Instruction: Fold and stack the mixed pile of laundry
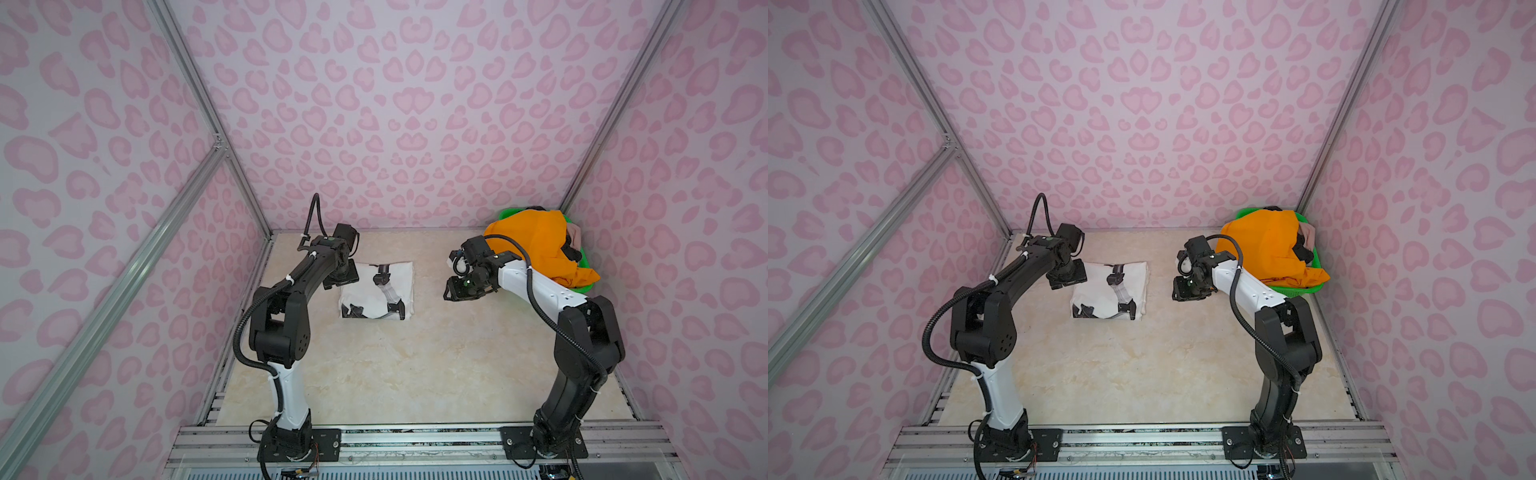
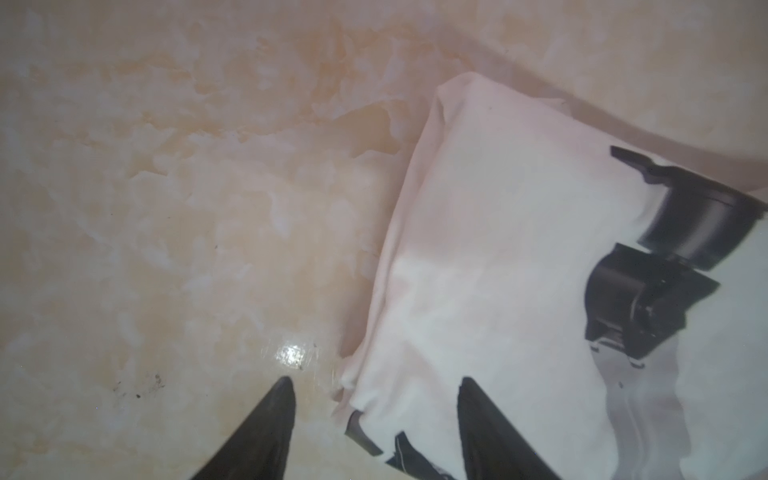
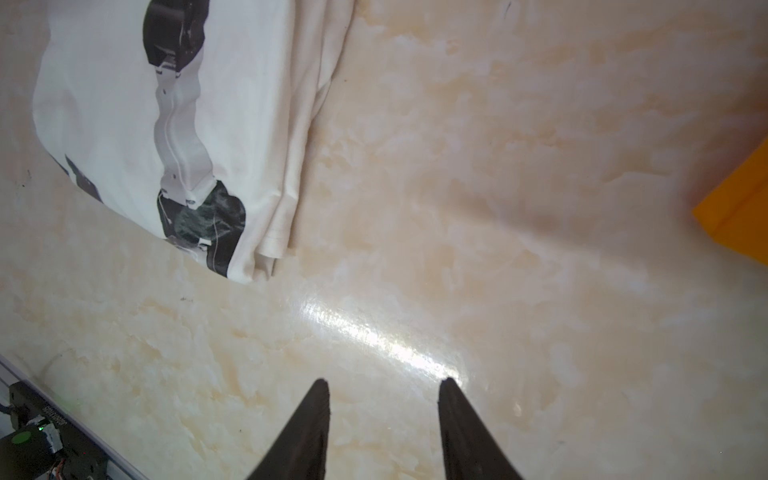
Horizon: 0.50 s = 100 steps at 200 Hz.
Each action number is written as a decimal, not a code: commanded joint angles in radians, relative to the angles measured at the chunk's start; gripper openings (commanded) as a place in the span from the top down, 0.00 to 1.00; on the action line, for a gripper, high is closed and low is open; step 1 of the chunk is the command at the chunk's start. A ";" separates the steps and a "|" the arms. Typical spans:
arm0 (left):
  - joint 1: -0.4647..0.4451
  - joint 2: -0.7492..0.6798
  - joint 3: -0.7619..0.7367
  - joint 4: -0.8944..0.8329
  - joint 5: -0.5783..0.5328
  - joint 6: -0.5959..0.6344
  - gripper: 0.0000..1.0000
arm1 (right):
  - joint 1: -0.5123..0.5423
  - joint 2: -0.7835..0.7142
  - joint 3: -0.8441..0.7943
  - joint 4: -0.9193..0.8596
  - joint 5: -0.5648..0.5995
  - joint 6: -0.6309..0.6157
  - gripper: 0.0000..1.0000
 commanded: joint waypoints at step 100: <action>0.001 0.157 -0.082 0.156 0.202 0.044 0.40 | 0.025 -0.058 -0.049 -0.006 -0.018 0.021 0.56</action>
